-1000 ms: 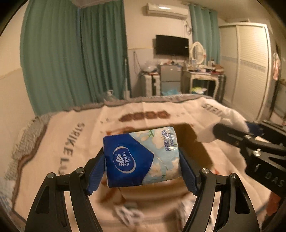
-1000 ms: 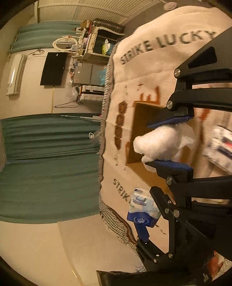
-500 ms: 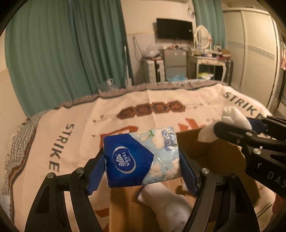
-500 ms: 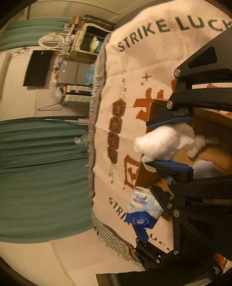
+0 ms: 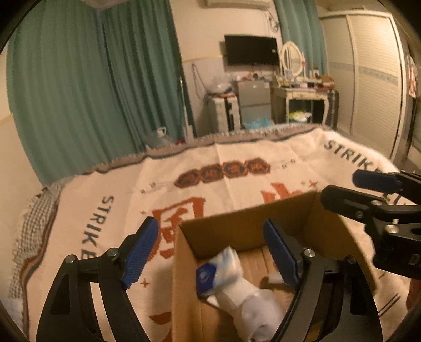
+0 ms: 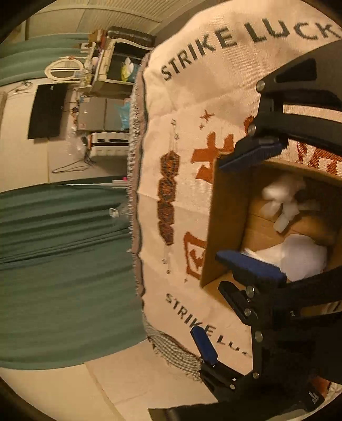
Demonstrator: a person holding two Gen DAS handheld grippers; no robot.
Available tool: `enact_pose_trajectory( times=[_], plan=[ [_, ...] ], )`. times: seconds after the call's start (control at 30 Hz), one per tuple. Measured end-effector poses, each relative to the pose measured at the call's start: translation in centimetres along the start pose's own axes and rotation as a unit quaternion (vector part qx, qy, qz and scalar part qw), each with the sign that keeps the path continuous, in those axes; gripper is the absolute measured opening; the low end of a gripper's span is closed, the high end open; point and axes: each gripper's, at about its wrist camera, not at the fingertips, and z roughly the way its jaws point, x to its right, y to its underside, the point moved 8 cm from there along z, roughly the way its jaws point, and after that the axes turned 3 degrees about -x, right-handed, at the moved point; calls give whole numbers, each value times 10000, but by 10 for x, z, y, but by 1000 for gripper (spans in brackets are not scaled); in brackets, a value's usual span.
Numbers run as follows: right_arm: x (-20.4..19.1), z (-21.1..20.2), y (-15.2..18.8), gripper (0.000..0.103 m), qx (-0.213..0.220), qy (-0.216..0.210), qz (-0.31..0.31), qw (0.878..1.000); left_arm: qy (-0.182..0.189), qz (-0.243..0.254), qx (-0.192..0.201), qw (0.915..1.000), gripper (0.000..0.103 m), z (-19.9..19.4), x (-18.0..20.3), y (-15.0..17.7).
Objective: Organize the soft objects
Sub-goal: 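Move both tools back toward the remaining items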
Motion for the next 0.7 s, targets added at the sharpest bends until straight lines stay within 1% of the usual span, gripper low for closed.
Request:
enact_pose_trajectory(
  times=[0.03, 0.13, 0.17, 0.2, 0.27, 0.33, 0.37, 0.43, 0.47, 0.5, 0.57, 0.6, 0.7],
  plan=[
    [-1, -10, -4, 68, 67, 23, -2, 10000, -26, -8, 60, 10000, 83, -5, -2, -4],
    [-6, -44, -15, 69, 274, 97, -68, 9996, -110, 19, 290, 9995, 83, -35, -6, -16],
    [-9, -62, -20, 70, 393, 142, -105, 9991, -132, 10, 373, 9992, 83, -46, -8, -20],
    [-11, -77, -24, 72, 492, 177, -139, 9985, -141, -7, 459, 9988, 83, -58, -10, -24],
    [-15, -104, -29, 78, 666, 233, -175, 9974, -147, -50, 664, 9977, 83, -85, -14, -32],
    [-21, -138, -32, 80, 835, 294, -241, 9958, -130, -26, 872, 9961, 83, -112, -15, -37],
    [-23, -148, -32, 80, 869, 326, -279, 9953, -172, 0, 997, 9949, 83, -128, -16, -39],
    [-31, -177, -30, 80, 939, 459, -399, 9937, -200, 22, 1197, 9926, 92, -155, -17, -40],
    [-34, -189, -28, 83, 979, 495, -438, 9930, -198, 25, 1334, 9909, 94, -169, -17, -39],
    [-37, -200, -25, 85, 1006, 498, -472, 9926, -231, 40, 1446, 9892, 94, -181, -18, -38],
    [-43, -218, -20, 92, 1028, 470, -529, 9922, -379, 74, 1652, 9855, 94, -207, -20, -34],
    [-46, -228, -16, 94, 1048, 486, -562, 9917, -386, 66, 1694, 9848, 94, -215, -20, -32],
    [-52, -253, -1, 96, 1125, 651, -652, 9894, -295, -18, 1690, 9852, 94, -236, -22, -17]
  ],
)
